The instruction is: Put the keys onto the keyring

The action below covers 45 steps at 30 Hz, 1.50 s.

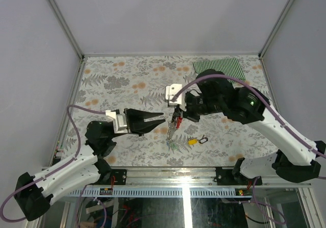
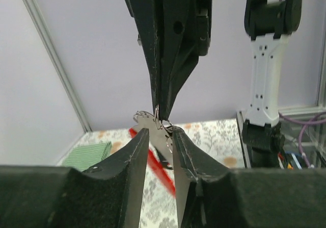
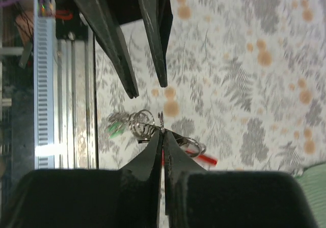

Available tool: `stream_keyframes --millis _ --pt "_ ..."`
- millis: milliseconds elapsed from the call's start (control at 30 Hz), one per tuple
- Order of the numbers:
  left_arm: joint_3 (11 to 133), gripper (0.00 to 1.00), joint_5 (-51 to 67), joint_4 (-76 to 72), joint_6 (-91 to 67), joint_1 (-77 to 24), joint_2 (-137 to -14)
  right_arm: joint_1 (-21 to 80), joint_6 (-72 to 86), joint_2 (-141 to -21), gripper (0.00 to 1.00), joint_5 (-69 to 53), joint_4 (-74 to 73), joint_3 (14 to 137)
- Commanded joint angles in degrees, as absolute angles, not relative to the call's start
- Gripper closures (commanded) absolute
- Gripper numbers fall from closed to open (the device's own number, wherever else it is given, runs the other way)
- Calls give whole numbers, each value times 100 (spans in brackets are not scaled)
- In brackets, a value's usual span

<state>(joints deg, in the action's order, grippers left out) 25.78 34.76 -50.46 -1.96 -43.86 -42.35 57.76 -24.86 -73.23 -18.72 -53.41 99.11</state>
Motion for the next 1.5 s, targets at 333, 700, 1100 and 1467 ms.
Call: stream_keyframes --millis 333,700,1100,1467 --pt "2915 71 3863 -4052 416 -4364 -4588 5836 -2282 -8142 100 -1139 -6936 10683" --pt "3089 70 4379 -4596 -68 -4374 -5143 5858 -2358 -8312 100 -1314 -6840 10693" --pt "3188 70 4500 -4763 -233 -4384 -5357 5884 -2387 -8316 100 -1409 -6748 10597" --pt "3239 71 4513 -4647 -175 -4421 -5479 5889 -2407 -8254 100 -1475 -6640 10520"
